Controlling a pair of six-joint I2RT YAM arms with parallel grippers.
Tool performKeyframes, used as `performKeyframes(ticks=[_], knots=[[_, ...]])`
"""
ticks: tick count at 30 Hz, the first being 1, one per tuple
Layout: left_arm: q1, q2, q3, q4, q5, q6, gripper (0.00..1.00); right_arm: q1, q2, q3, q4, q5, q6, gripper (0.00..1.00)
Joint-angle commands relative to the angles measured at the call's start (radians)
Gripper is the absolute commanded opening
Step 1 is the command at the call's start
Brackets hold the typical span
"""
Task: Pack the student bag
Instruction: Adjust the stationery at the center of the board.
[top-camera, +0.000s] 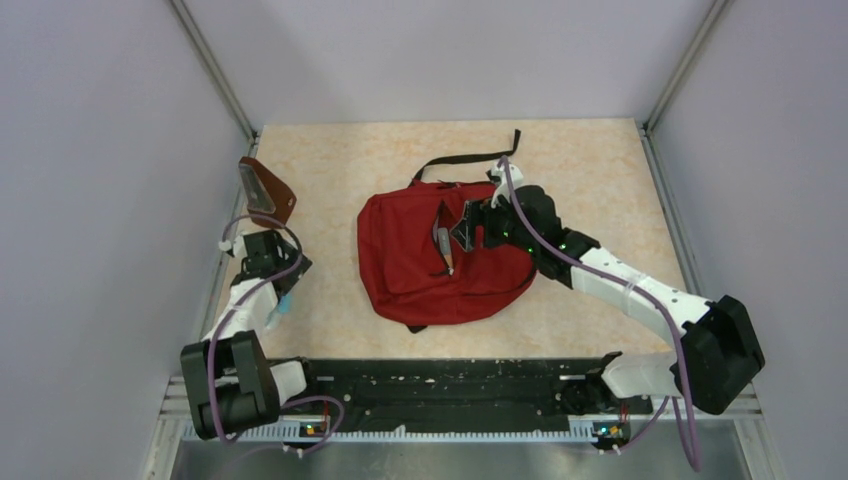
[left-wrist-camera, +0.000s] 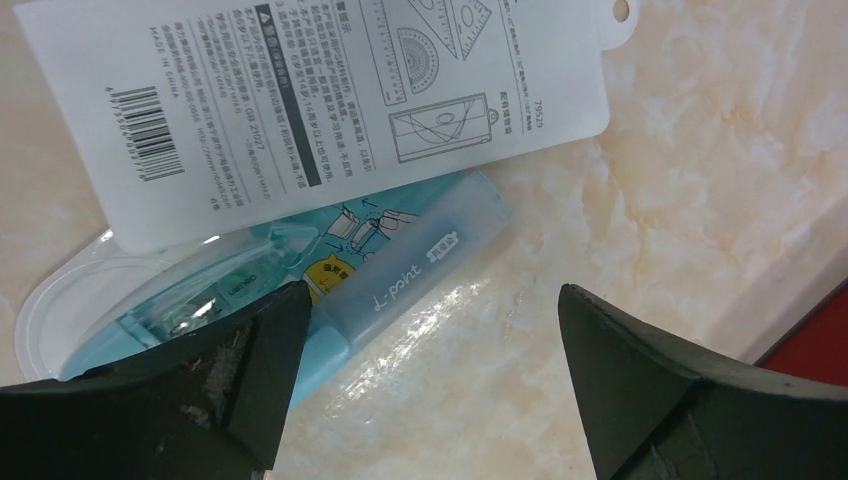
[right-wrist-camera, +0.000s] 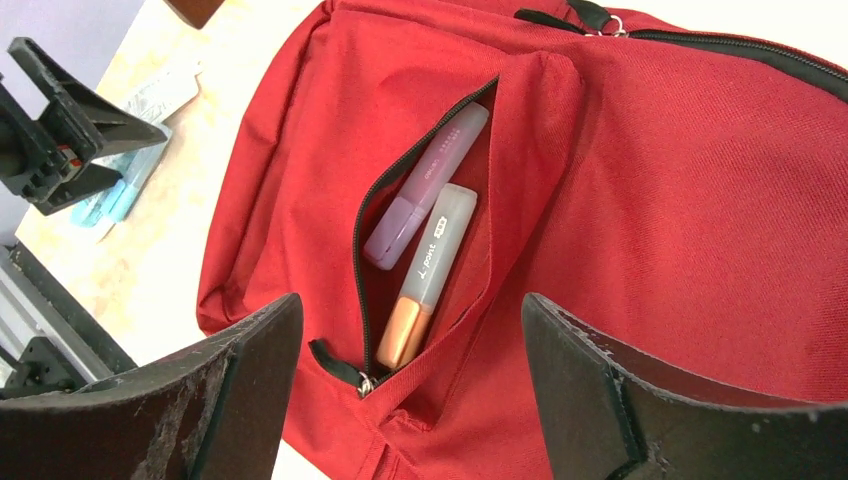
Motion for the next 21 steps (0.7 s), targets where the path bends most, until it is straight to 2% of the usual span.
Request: performKeyframes(ticks=[1,7,13,21], knots=[[0.005,0.039,0.04,0.042,0.075,0.015,0.98,0.006,-0.042,-0.006,0.034,-0.004,-0.005,0.78],[-0.01,0.064,-0.005,0.1,0.194,-0.038,0.98,0.006,-0.038,-0.005,0.062,-0.004,0.003,0.78],[-0.049,0.036,-0.028,0.092,0.178,-0.06,0.96,0.006,-0.027,0.0,0.07,-0.01,0.013,0.75],[-0.049,0.095,-0.026,0.063,0.147,-0.049,0.75,0.006,-0.025,0.0,0.071,-0.013,0.02,0.69]])
